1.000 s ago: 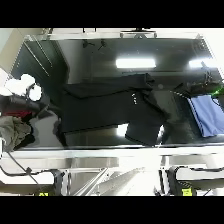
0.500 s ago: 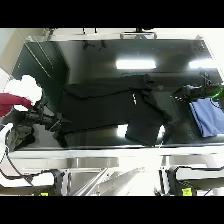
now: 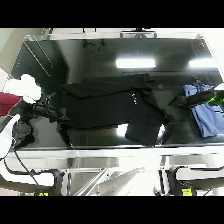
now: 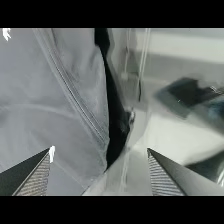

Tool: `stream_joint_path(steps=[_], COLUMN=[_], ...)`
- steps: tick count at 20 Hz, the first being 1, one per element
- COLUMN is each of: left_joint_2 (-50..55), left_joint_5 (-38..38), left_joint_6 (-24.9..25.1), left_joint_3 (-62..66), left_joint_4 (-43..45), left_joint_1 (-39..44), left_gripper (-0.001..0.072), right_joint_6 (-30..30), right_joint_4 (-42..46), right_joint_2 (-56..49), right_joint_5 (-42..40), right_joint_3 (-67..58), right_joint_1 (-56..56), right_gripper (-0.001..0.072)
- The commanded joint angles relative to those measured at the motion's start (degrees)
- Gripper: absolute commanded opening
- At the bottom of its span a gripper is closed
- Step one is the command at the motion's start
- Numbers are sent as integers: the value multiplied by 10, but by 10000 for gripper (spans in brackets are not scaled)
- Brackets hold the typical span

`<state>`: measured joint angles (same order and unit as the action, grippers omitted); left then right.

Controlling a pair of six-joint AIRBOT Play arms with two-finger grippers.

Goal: Fold the shirts.

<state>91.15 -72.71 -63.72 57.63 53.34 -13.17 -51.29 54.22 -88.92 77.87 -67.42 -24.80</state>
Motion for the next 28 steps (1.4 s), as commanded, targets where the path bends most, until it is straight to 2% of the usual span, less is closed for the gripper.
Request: stream_joint_path(steps=[1,6,7,8,9,10,11,13,15,19,21,24,26,28], left_joint_2=[0,0,0,0,0,0,0,0,-5,-70,-117,-188,-232,-266], left_joint_5=[-37,-39,-41,-42,-43,-43,-43,-43,-52,-92,-164,-256,-289,-309], left_joint_6=[-4,-4,-4,-4,-4,-4,-4,-4,-4,2,59,121,156,158], left_joint_3=[36,42,42,42,42,42,42,43,48,104,156,255,322,374], left_joint_4=[-10,-10,-9,-9,-9,-9,-9,-10,-11,-23,-125,-409,-598,-740], left_joint_1=[5,5,4,4,4,4,4,4,4,4,-6,-59,-124,-209], left_gripper=[17,17,17,17,17,17,17,17,17,19,19,19,20,20], right_joint_6=[16,13,14,14,14,16,16,16,16,17,20,47,66,66], right_joint_4=[15,6,5,0,-10,-24,-28,-33,-40,-89,-151,-306,-398,-441], right_joint_2=[-32,-83,-86,-86,-86,-86,-86,-85,-70,39,121,275,373,460], right_joint_5=[-5,-44,-56,-67,-72,-73,-70,-49,-36,-9,23,28,-19,-101], right_joint_3=[26,28,28,28,27,27,27,27,27,11,-15,-72,-113,-139], right_joint_1=[37,97,102,105,105,104,104,105,105,90,67,4,-55,-120], right_gripper=[657,649,546,498,498,448,290,124,19,22,22,22,22,22])
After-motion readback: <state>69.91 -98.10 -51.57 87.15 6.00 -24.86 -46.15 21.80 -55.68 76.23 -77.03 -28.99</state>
